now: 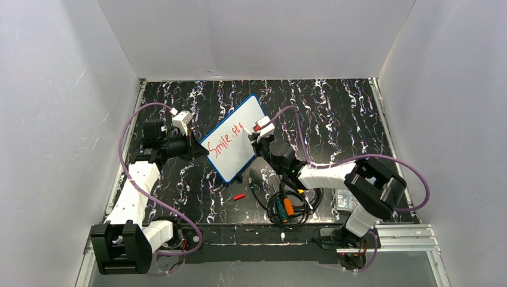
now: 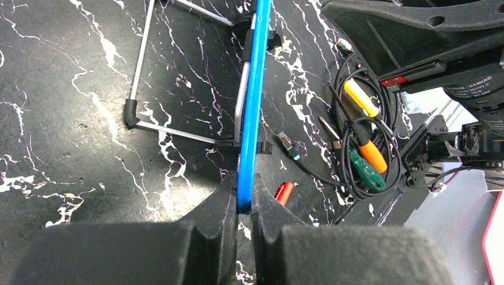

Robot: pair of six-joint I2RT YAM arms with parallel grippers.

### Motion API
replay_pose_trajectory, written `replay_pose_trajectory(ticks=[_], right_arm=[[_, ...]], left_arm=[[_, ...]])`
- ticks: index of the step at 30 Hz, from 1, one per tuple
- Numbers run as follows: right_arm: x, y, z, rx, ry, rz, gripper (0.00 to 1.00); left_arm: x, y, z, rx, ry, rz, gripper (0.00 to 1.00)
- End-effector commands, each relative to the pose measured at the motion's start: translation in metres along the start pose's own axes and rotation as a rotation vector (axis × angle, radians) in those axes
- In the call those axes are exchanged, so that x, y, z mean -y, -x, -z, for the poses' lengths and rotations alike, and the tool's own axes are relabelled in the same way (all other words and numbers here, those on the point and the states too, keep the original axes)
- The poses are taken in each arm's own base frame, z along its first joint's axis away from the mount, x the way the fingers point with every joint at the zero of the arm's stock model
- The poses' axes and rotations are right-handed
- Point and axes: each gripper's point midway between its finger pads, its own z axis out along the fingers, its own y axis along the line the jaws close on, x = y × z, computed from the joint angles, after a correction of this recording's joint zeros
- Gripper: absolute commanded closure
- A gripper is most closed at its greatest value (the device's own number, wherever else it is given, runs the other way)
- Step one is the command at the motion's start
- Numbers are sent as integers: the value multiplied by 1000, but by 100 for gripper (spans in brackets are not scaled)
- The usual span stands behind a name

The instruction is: Write a sentence on the whiteboard

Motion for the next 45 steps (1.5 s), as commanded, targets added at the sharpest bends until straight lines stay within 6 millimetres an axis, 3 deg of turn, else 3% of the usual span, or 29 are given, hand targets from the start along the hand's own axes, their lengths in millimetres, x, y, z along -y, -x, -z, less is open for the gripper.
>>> replay_pose_trajectory(ticks=[1, 5, 15, 20, 33, 45], right_arm=[[2, -1, 2, 2, -17, -13, 99], [6, 5, 1, 14, -41, -11, 99], [11, 53, 5, 116, -54, -31, 99], [8, 64, -2, 141, -38, -26, 99], [3, 50, -17, 110, -17, -22, 99], [9, 15, -9, 29, -32, -24, 99]], left_arm=[[-1, -14, 1, -59, 10, -2, 100], [-1, -14, 1, -59, 10, -1, 100], [-1, -15, 0, -61, 10, 1, 100], [-1, -15, 0, -62, 10, 1, 100], [-1, -14, 0, -62, 7, 1, 100], [-1, -14, 0, -63, 7, 1, 100]])
